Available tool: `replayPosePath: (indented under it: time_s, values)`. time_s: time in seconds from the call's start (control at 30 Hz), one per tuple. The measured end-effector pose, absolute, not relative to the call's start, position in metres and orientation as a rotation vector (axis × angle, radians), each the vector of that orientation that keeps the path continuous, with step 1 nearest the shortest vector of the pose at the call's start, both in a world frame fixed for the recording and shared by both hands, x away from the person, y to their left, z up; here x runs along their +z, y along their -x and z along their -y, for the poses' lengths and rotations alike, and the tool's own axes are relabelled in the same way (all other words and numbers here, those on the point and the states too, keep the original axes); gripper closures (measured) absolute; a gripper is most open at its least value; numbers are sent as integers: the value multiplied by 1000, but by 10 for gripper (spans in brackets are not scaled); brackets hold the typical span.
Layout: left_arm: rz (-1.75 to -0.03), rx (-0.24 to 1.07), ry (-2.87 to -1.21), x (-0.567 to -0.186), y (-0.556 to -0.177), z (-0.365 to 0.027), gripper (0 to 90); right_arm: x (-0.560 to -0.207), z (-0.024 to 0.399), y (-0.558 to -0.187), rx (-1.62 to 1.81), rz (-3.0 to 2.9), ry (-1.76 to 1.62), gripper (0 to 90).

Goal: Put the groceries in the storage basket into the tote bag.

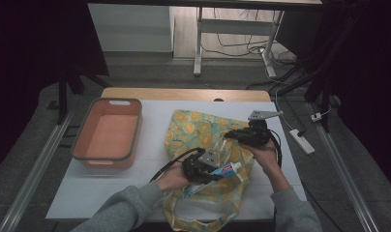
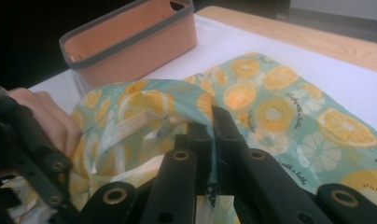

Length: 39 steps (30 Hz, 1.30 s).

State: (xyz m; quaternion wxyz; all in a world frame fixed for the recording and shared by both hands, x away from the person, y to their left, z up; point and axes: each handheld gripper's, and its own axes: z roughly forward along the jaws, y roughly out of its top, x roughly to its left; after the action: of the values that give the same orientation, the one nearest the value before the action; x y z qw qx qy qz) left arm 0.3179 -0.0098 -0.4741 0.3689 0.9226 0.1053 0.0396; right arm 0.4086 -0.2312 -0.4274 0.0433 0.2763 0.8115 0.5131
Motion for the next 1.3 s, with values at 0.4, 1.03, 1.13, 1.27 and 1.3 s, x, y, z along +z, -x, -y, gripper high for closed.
replayPosePath:
  time_s: [0.4,1.03,1.13,1.27,1.3]
  values:
    - [-262,140,-2470,-480,-314,17,741,-416,241,-405,1626,-2424,-849,874]
    - [-549,356,-2501,-482,-347,33,733,-404,233,-395,1696,-2433,-793,877]
    - [-587,353,-2489,-487,-357,37,729,-406,230,-394,1693,-2446,-787,877]
    - [-600,342,-2510,-500,-365,44,712,-408,229,-395,1663,-2452,-792,877]
    - [-596,341,-2511,-502,-366,45,703,-409,229,-396,1652,-2454,-798,877]
